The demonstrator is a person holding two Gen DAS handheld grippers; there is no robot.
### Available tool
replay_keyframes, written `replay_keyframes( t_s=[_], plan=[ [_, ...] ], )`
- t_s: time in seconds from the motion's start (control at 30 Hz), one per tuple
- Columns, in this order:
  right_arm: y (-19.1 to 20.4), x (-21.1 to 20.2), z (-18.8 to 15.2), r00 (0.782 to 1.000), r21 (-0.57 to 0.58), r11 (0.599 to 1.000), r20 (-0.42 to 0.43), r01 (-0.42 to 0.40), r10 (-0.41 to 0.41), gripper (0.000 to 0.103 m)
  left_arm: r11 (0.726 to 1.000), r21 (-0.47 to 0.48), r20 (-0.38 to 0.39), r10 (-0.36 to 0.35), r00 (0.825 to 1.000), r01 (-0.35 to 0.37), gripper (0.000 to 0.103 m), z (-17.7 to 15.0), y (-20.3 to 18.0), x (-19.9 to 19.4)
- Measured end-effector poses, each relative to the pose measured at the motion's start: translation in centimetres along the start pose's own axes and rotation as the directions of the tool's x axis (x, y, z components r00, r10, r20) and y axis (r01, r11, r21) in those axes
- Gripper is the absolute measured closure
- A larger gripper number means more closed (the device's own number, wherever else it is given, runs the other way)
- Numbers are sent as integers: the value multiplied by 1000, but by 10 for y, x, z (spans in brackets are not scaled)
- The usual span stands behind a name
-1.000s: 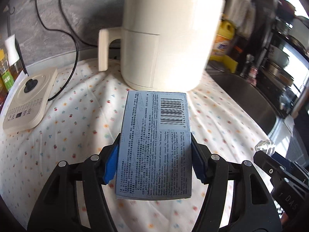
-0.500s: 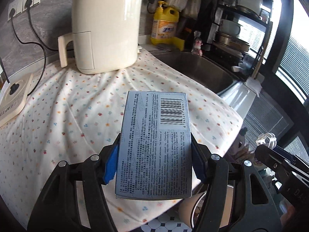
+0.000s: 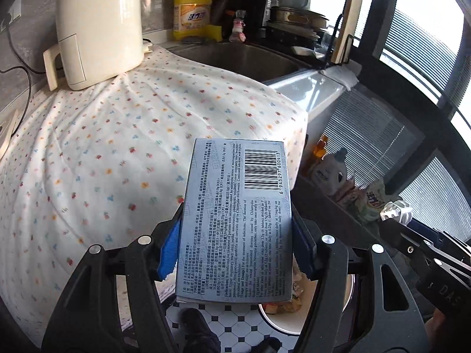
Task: Collect trash
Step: 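Carry the medicine box and pill blister down to the white bin, then open both tools over the bin to drop the box and blister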
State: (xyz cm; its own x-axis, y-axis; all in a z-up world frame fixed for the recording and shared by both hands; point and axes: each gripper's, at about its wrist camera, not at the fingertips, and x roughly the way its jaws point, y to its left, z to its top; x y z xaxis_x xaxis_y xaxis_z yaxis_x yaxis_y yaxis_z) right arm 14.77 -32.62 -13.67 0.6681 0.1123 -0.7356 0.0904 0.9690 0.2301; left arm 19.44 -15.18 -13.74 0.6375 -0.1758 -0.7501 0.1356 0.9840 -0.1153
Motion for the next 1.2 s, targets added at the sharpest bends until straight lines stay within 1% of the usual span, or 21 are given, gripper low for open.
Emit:
replay_keyframes(
  t_s=[0.3, 0.37, 0.43, 0.47, 0.5, 0.53, 0.57, 0.77, 0.93, 1.0, 1.07, 1.1, 1.13, 1.17, 1.2],
  plan=[
    [-50, 6, -38, 998, 63, 997, -59, 39, -35, 63, 999, 28, -80, -14, 997, 16, 39, -39, -32, 23],
    [-57, 9, -45, 997, 74, 997, -72, 38, -33, 63, 999, 34, -93, -14, 996, 17, 39, -46, -37, 27],
    [-66, 12, -52, 996, 98, 995, -85, 22, -14, 61, 999, 42, -106, -14, 994, 18, 39, -53, -42, 31],
    [-71, 12, -55, 996, 119, 993, -87, 11, 0, 55, 999, 45, -111, -15, 994, 20, 39, -55, -44, 32],
    [-75, 11, -58, 996, 134, 991, -84, 6, 5, 45, 999, 47, -116, -16, 993, 22, 39, -57, -47, 34],
    [-79, 9, -60, 997, 142, 990, -76, 13, -2, 41, 998, 49, -120, -18, 993, 24, 39, -58, -49, 35],
    [-81, 6, -62, 998, 145, 989, -69, 22, -12, 40, 998, 52, -124, -22, 992, 28, 39, -59, -52, 36],
    [-100, -7, -68, 998, 174, 984, -60, 46, -36, 40, 995, 82, -139, -50, 989, 62, 39, -65, -71, 38],
    [-114, -17, -70, 997, 188, 980, -52, 66, -57, 40, 987, 102, -177, -102, 979, 121, 39, -71, -92, 44],
    [-118, -21, -71, 997, 190, 979, -48, 73, -65, 40, 982, 103, -194, -137, 971, 159, 39, -73, -101, 45],
    [-122, -24, -71, 997, 193, 978, -44, 78, -71, 40, 972, 88, -217, -194, 957, 217, 38, -75, -107, 48],
    [-124, -25, -71, 996, 194, 978, -44, 80, -73, 41, 972, 90, -224, -194, 955, 219, 36, -75, -109, 49],
    [-126, -25, -71, 996, 196, 977, -44, 82, -75, 41, 972, 92, -223, -190, 956, 215, 30, -74, -111, 49],
    [-128, -26, -70, 996, 197, 977, -45, 83, -76, 41, 973, 89, -215, -191, 958, 214, 27, -73, -111, 48],
    [-129, -26, -70, 996, 198, 977, -45, 84, -76, 41, 974, 85, -206, -188, 960, 210, 25, -71, -110, 46]
  ],
)
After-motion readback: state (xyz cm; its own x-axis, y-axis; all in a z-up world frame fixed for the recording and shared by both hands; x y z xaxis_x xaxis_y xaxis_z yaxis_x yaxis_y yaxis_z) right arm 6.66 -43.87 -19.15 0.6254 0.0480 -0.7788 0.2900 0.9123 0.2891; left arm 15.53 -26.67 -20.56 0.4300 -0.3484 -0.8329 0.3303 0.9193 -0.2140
